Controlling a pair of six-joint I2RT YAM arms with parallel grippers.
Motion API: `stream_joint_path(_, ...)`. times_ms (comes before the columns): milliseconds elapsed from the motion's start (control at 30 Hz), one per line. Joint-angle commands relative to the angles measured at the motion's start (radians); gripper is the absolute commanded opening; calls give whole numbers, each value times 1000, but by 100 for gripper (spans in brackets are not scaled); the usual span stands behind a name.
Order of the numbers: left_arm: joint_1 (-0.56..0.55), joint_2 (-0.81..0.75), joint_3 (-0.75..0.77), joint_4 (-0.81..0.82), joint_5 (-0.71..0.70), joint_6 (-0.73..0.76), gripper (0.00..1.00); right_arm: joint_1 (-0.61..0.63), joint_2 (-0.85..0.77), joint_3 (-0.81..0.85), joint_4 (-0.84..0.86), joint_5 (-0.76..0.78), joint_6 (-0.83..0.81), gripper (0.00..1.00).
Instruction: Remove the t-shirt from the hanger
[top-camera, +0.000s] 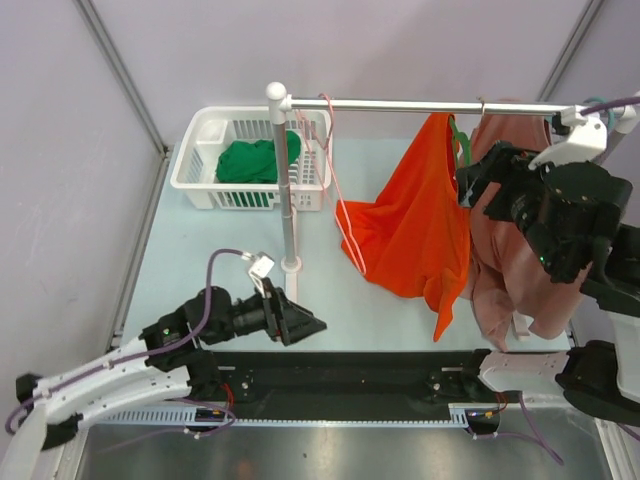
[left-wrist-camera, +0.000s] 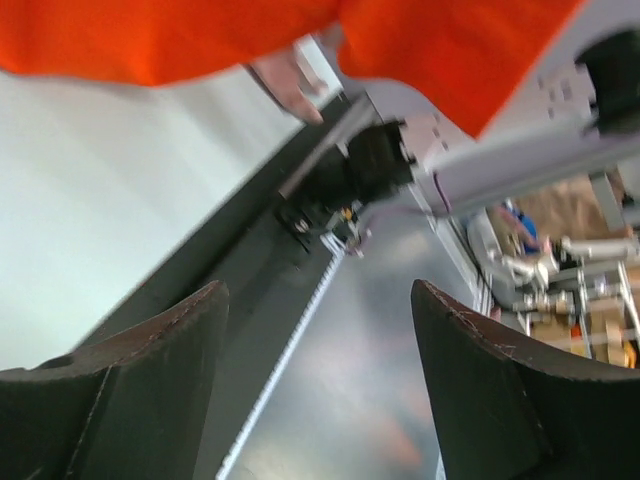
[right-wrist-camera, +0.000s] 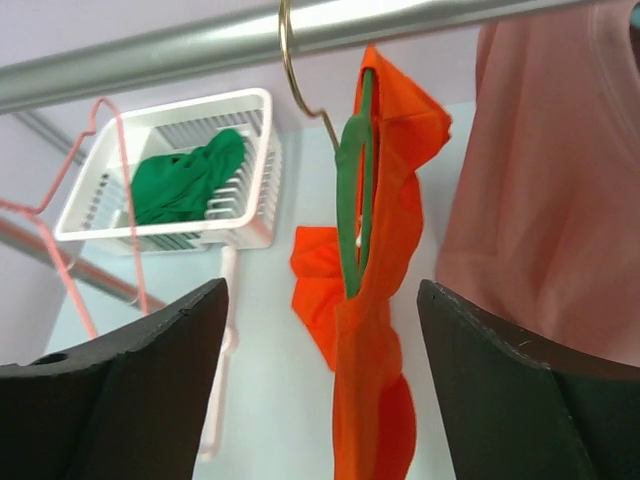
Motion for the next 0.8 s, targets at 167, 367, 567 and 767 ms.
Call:
stream_joint_path(167, -430, 256, 103, 228, -387, 63, 79, -228, 135, 38, 25, -160, -155, 68)
stream_joint_path(367, -491, 388, 153, 272, -367, 74, 79, -271, 90, -82, 140, -184, -195, 40)
stream_joint_path(567, -501, 431, 154, 300, -357, 66, 79, -297, 69, -162, 188, -206, -207, 29)
stream_joint_path(767, -502, 418, 166, 266, -377, 66, 79, -326, 38, -213, 261, -212, -247, 6)
